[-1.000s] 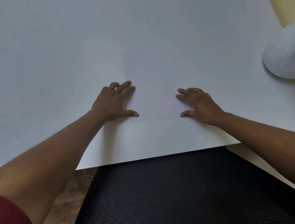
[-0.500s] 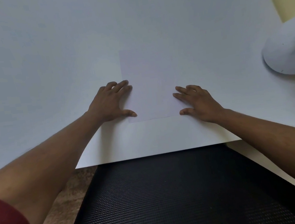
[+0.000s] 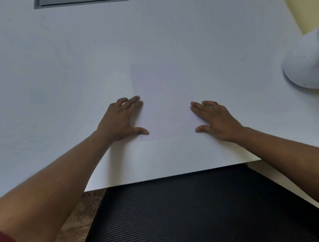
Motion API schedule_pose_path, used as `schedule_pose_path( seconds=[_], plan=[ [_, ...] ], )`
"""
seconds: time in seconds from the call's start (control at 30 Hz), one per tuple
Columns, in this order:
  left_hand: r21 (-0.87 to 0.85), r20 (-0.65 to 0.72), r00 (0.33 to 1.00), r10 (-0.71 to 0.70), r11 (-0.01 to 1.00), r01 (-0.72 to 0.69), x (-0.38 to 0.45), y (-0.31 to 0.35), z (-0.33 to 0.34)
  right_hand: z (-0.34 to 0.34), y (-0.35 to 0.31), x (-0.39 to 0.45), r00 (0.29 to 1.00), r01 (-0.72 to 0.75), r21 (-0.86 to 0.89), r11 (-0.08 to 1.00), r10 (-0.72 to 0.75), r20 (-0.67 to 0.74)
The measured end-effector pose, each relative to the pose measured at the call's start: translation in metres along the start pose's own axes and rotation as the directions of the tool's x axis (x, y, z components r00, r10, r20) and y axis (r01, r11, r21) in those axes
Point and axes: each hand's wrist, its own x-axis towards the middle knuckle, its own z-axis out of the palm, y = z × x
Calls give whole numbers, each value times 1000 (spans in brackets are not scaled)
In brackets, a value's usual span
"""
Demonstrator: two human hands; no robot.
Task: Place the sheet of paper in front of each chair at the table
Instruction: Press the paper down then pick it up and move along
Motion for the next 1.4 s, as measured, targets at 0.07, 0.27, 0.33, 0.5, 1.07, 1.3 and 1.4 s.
schedule_pose_path(
  seconds=[0.07, 0.27, 0.33, 0.5, 1.07, 1.3, 1.4],
  plan=[
    [-21, 2, 1000, -7, 1000, 7, -1, 1, -2, -2, -2, -2, 1000, -1, 5, 1000, 1, 11],
    [-142, -87, 992, -87, 987, 75, -25, 4, -26, -32, -27, -9, 994, 56, 41, 998, -51, -98],
    [-34, -202, 975, -88, 996, 83, -39, 3, -34, -43, -45, -14, 978, 86, -35, 996, -91, -186],
    [127, -477, 839, -263, 924, 362, -95, 19, -74, -81, -113, -13, 882, 238, -242, 940, -314, -352],
    [-85, -818, 267, -510, 566, 820, -476, -96, -262, -149, -590, -28, 515, 626, -397, 672, -738, -437],
    [-48, -850, 258, -458, 556, 830, -598, -163, -291, -128, -731, -49, 478, 647, -364, 670, -728, -491],
    [-38, -856, 261, -447, 559, 829, -651, -187, -300, -108, -798, -59, 485, 665, -327, 671, -722, -495]
  ],
)
